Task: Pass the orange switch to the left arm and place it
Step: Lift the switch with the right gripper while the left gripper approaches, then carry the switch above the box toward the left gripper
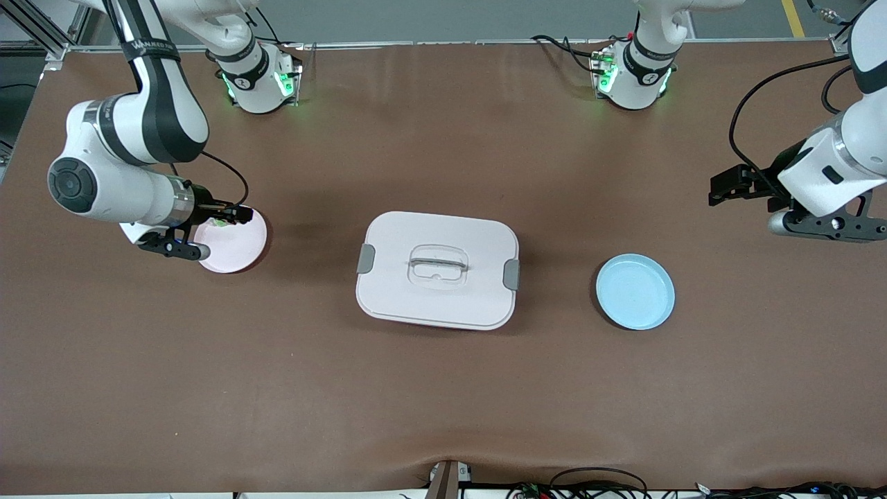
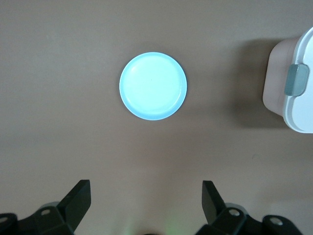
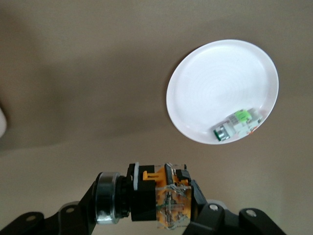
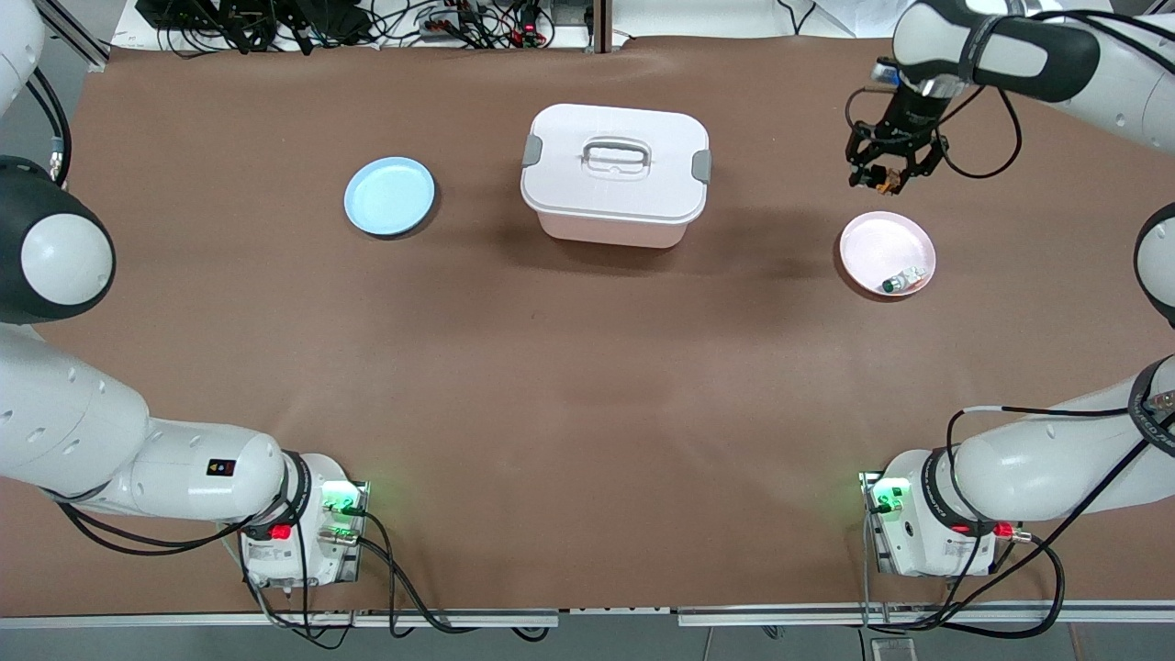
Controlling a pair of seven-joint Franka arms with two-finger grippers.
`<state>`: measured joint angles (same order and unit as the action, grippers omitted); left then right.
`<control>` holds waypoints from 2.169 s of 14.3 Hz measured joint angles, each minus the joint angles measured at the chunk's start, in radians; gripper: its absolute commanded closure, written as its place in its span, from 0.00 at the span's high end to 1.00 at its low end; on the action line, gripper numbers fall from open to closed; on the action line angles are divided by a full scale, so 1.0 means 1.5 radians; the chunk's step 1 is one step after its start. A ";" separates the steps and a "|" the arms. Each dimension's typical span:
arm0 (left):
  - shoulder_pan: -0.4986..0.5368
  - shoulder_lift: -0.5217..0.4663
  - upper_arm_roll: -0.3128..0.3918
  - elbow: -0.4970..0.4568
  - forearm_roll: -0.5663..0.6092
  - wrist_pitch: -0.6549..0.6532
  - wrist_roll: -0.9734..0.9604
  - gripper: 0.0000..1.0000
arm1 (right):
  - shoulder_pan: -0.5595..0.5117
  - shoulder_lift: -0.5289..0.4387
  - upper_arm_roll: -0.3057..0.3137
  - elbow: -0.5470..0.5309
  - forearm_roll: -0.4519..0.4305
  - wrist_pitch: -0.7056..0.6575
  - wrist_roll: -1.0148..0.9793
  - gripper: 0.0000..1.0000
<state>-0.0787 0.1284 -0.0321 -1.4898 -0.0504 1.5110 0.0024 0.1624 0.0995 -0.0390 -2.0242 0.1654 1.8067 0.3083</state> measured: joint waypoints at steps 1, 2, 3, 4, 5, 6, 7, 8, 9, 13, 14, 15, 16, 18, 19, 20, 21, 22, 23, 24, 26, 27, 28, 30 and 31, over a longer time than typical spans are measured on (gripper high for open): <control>0.000 0.002 0.000 0.006 -0.004 0.003 0.000 1.00 | 0.016 -0.001 0.000 0.012 0.005 -0.008 0.037 0.12; 0.001 0.002 0.000 0.014 -0.014 0.003 0.000 1.00 | 0.039 -0.003 0.001 0.021 0.007 -0.012 0.083 0.12; 0.001 0.001 0.000 0.022 -0.024 0.002 0.000 1.00 | 0.069 -0.005 0.002 0.029 0.008 -0.012 0.138 0.11; 0.000 -0.003 0.000 0.030 -0.029 0.001 0.000 1.00 | 0.103 -0.008 0.003 0.037 0.011 -0.012 0.196 0.11; 0.000 -0.009 0.000 0.035 -0.031 -0.001 0.001 1.00 | 0.139 -0.009 0.004 0.047 0.023 -0.011 0.255 0.11; 0.000 -0.015 0.000 0.035 -0.032 -0.002 0.004 1.00 | 0.172 -0.009 0.005 0.059 0.041 -0.009 0.311 0.11; 0.000 -0.018 0.000 0.035 -0.032 -0.003 0.009 1.00 | 0.201 -0.009 0.006 0.072 0.061 -0.006 0.362 0.11; 0.000 -0.019 0.000 0.035 -0.032 -0.003 0.013 1.00 | 0.223 -0.009 0.006 0.087 0.083 -0.005 0.405 0.11; 0.000 -0.018 -0.001 0.035 -0.032 -0.003 0.013 1.00 | 0.240 -0.008 0.006 0.102 0.106 -0.002 0.444 0.11; -0.006 -0.015 -0.004 0.034 -0.059 -0.011 0.007 1.00 | 0.286 0.012 0.006 0.142 0.167 0.060 0.558 0.10; -0.008 -0.015 -0.005 0.034 -0.073 -0.014 -0.003 1.00 | 0.298 0.021 0.006 0.147 0.177 0.083 0.583 0.10; -0.008 -0.016 -0.008 0.034 -0.091 -0.015 -0.014 1.00 | 0.311 0.032 0.005 0.154 0.190 0.104 0.606 0.10; -0.008 -0.017 -0.010 0.034 -0.112 -0.015 -0.026 1.00 | 0.323 0.044 0.005 0.165 0.206 0.119 0.629 0.10; -0.008 -0.022 -0.011 0.034 -0.143 -0.020 -0.047 1.00 | 0.339 0.072 0.005 0.197 0.246 0.133 0.665 0.10; -0.009 -0.023 -0.012 0.034 -0.148 -0.023 -0.056 1.00 | 0.344 0.084 0.005 0.215 0.264 0.142 0.682 0.10; -0.009 -0.023 -0.016 0.033 -0.150 -0.026 -0.064 1.00 | 0.348 0.096 0.005 0.231 0.276 0.155 0.698 0.10; -0.009 -0.023 -0.026 0.030 -0.150 -0.028 -0.077 1.00 | 0.353 0.105 0.005 0.241 0.283 0.172 0.715 0.10; -0.009 -0.025 -0.039 0.023 -0.150 -0.029 -0.090 1.00 | 0.358 0.111 0.005 0.248 0.290 0.193 0.730 0.10; -0.009 -0.032 -0.049 0.010 -0.153 -0.029 -0.097 1.00 | 0.365 0.117 0.005 0.250 0.302 0.214 0.738 0.10; -0.009 -0.044 -0.053 -0.009 -0.164 -0.027 -0.097 1.00 | 0.374 0.122 0.005 0.252 0.321 0.235 0.745 0.10; -0.007 -0.087 -0.054 -0.055 -0.191 -0.011 -0.082 1.00 | 0.386 0.131 0.005 0.253 0.358 0.271 0.757 0.10; -0.005 -0.114 -0.053 -0.085 -0.201 0.008 -0.062 1.00 | 0.389 0.134 0.005 0.254 0.375 0.286 0.761 0.10; -0.003 -0.141 -0.053 -0.118 -0.219 0.031 -0.035 1.00 | 0.390 0.137 0.005 0.255 0.396 0.298 0.764 0.10; -0.003 -0.183 -0.054 -0.188 -0.256 0.077 0.021 1.00 | 0.393 0.141 0.005 0.258 0.444 0.321 0.767 0.10; -0.004 -0.193 -0.057 -0.213 -0.266 0.096 0.040 1.00 | 0.396 0.144 0.005 0.260 0.463 0.333 0.768 0.10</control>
<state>-0.0852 -0.1606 -0.1176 -1.8096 -0.4489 1.6547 0.0627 0.7572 0.3148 -0.0318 -1.6338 0.8606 2.3057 1.4600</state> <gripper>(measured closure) 0.000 0.269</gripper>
